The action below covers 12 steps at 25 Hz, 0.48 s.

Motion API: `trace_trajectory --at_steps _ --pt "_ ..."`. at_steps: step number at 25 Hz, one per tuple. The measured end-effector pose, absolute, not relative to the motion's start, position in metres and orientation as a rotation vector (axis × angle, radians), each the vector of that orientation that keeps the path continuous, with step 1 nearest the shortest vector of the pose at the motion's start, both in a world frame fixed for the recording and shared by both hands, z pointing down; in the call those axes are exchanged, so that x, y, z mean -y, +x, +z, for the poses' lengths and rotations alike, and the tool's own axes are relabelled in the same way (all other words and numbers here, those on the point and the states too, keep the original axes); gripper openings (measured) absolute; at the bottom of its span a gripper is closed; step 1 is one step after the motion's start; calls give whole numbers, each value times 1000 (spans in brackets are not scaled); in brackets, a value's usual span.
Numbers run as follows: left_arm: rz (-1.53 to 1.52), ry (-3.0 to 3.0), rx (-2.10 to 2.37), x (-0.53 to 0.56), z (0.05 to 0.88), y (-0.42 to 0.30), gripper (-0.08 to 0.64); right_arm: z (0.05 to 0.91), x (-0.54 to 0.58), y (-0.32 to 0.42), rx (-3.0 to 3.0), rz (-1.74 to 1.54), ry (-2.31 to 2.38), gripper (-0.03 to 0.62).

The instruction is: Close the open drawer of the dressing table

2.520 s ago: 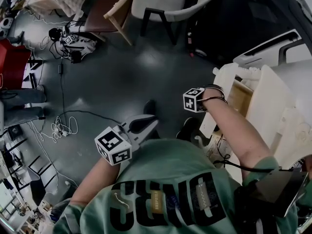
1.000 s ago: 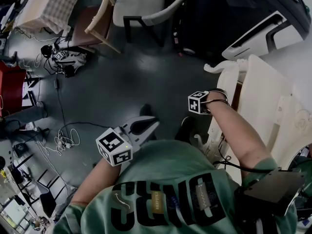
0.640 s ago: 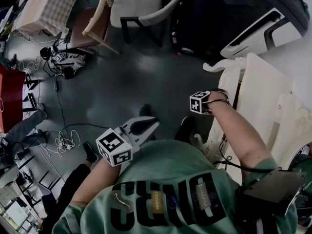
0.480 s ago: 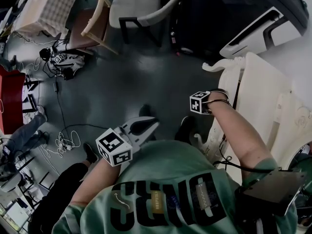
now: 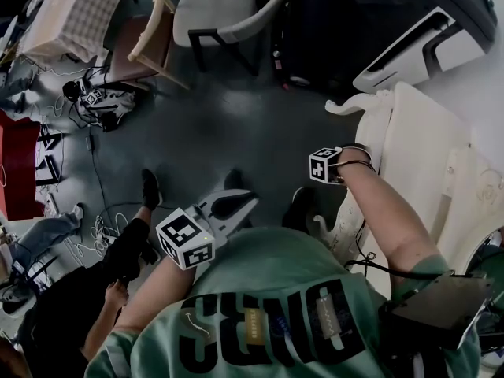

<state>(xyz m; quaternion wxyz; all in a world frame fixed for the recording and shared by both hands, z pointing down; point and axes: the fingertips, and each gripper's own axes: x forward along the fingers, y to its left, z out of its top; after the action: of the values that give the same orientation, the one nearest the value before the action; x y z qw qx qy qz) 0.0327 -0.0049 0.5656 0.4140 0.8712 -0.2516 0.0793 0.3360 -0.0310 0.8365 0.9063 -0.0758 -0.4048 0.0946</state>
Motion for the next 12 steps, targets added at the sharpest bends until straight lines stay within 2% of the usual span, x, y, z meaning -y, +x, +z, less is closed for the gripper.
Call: trace_trajectory --at_steps 12 --pt "202 2194 620 5 567 39 28 838 26 358 787 211 -157 11"
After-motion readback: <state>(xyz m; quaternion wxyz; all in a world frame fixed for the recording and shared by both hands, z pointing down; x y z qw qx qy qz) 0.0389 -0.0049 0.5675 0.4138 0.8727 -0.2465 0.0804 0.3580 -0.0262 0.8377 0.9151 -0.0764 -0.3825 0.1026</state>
